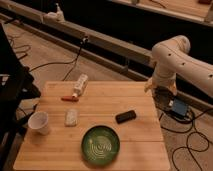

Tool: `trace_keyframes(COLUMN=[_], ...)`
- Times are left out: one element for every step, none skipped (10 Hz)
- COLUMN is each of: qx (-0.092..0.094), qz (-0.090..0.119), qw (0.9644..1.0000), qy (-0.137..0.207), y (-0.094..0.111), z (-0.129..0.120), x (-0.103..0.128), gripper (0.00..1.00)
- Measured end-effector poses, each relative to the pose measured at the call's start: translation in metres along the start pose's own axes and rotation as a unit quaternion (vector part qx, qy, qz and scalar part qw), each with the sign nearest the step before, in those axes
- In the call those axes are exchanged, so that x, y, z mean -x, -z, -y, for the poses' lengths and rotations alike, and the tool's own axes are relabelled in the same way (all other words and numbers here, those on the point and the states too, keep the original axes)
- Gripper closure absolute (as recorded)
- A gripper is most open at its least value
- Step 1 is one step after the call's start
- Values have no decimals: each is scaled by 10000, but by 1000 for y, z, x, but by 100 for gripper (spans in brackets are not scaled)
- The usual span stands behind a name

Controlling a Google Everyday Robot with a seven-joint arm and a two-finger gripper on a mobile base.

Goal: Place the eraser on the white sponge

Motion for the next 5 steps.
trace_keyframes(qx=[0, 0, 1, 1, 1], qz=[0, 0, -8, -10, -10], qw=[10000, 10000, 10000, 10000, 10000], qy=[0, 0, 0, 1, 0], y=[0, 0, -1, -1, -1], z=[0, 0, 0, 0, 0], x=[0, 0, 0, 0, 0], gripper=[20, 20, 20, 20, 20])
